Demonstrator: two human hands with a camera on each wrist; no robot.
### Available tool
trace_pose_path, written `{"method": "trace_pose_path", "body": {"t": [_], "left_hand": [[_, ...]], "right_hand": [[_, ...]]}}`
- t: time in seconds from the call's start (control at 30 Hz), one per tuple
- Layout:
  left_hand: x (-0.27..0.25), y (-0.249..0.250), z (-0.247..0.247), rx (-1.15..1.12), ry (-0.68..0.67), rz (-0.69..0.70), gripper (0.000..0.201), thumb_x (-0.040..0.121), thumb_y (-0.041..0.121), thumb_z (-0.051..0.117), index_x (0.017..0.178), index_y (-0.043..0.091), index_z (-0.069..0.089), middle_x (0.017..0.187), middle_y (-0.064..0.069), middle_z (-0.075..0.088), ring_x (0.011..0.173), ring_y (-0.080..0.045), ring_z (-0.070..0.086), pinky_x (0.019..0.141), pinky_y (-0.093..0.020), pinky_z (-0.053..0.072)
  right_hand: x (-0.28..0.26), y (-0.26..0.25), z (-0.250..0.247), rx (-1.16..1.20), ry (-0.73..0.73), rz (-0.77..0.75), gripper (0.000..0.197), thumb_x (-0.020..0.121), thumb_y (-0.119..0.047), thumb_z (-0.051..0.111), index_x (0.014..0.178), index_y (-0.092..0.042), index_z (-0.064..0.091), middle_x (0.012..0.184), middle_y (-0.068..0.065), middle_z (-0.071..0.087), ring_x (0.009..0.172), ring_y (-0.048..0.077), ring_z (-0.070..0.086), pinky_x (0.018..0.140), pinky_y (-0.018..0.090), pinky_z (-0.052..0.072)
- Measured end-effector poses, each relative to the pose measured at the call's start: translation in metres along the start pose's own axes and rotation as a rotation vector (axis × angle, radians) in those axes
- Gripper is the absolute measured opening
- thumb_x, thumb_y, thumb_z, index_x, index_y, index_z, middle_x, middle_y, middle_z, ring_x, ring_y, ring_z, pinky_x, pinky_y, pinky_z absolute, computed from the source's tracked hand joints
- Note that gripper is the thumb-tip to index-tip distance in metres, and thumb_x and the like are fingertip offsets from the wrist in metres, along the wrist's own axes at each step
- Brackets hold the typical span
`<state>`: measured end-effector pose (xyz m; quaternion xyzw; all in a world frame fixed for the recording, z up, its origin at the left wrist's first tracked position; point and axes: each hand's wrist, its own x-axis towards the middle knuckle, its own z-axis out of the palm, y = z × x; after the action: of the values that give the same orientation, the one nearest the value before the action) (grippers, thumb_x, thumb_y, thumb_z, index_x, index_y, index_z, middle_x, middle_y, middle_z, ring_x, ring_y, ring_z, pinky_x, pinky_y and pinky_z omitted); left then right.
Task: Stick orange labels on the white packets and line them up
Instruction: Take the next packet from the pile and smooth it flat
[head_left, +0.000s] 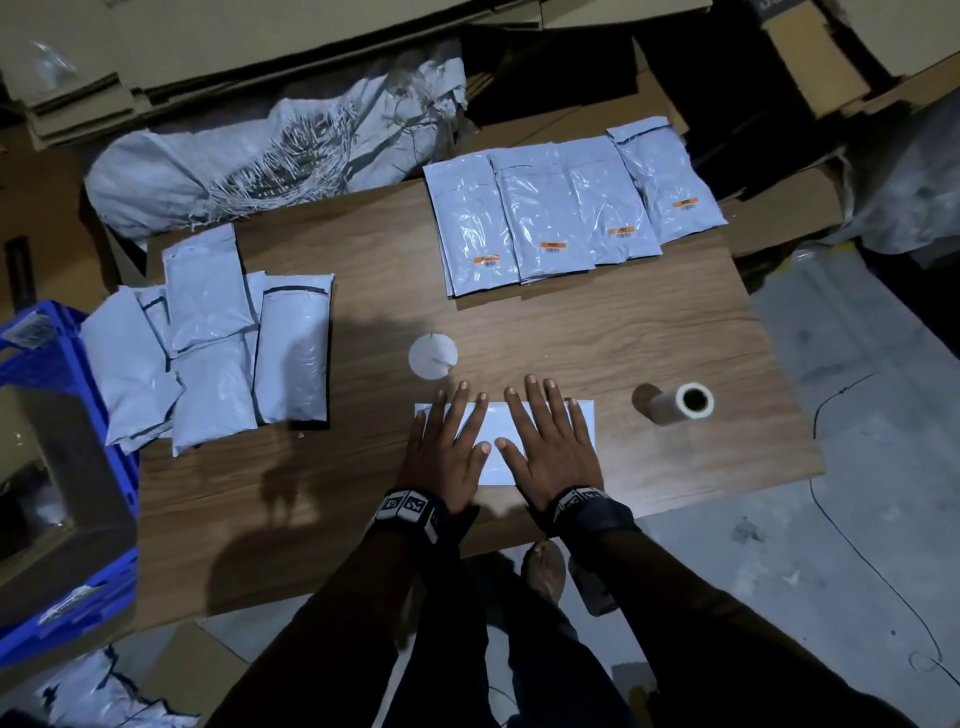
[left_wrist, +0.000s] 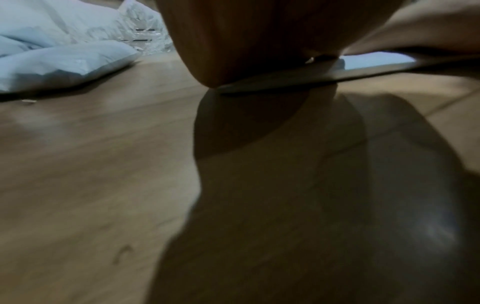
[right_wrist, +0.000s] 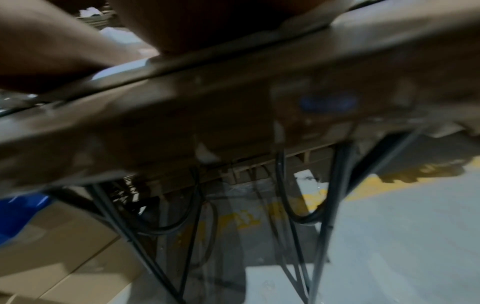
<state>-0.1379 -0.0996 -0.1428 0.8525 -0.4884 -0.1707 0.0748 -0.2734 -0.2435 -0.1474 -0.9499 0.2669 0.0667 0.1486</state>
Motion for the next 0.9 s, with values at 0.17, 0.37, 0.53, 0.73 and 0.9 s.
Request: {"method": "trace_pose_path", "body": {"t": [0.17,0.37,0.53,0.73,0.9], "left_hand": [[-0.003,-0.012,-0.006,-0.029,-0.067,0.005,0.069,0.104,0.044,0.042,0.162,0.035,0.006,0.171,0.006,-0.008,0.157,-0.035,0.003,0.123,-0.058,0.009],[-0.003,-0.004,-0.039,0.028,-0.069,0.009,0.094,0.079,0.034,0.079,0.157,0.017,0.029,0.153,-0.008,0.043,0.133,-0.034,0.048,0.107,-0.051,0.043],[-0.006,0.012,-0.050,0.177,-0.049,-0.074,0.081,0.062,0.037,0.088,0.134,0.018,0.056,0.115,-0.010,0.057,0.102,-0.038,0.055,0.086,-0.047,0.044],[-0.002,0.021,-0.091,0.273,0.189,0.040,0.036,0.044,0.021,0.080,0.076,0.023,0.063,0.073,-0.003,0.056,0.068,-0.032,0.054,0.064,-0.034,0.024],[0.000,0.020,-0.103,0.223,0.159,0.031,0.039,0.048,0.025,0.080,0.085,0.022,0.067,0.075,-0.004,0.059,0.063,-0.033,0.056,0.060,-0.032,0.026]], "right_hand": [[-0.021,0.038,-0.009,0.011,-0.056,0.145,0.077,0.103,-0.065,0.017,0.164,-0.027,-0.011,0.170,-0.006,-0.022,0.157,0.017,-0.020,0.128,0.045,-0.003],[-0.029,0.044,-0.030,0.036,-0.109,0.124,0.082,0.101,-0.052,0.045,0.165,-0.020,0.004,0.173,0.004,0.005,0.159,0.028,0.005,0.126,0.048,0.015],[-0.025,0.031,-0.062,-0.019,-0.025,0.077,0.084,0.067,-0.042,0.074,0.143,-0.022,0.045,0.122,0.006,0.050,0.114,0.035,0.046,0.095,0.048,0.039],[-0.018,0.024,-0.098,-0.132,0.261,-0.036,0.038,0.065,-0.040,0.050,0.096,-0.022,0.063,0.101,0.006,0.056,0.096,0.031,0.044,0.083,0.044,0.028],[-0.008,0.019,-0.110,-0.099,0.163,-0.066,0.040,0.063,-0.032,0.073,0.100,-0.019,0.063,0.101,0.008,0.057,0.092,0.035,0.053,0.071,0.040,0.034]]}}
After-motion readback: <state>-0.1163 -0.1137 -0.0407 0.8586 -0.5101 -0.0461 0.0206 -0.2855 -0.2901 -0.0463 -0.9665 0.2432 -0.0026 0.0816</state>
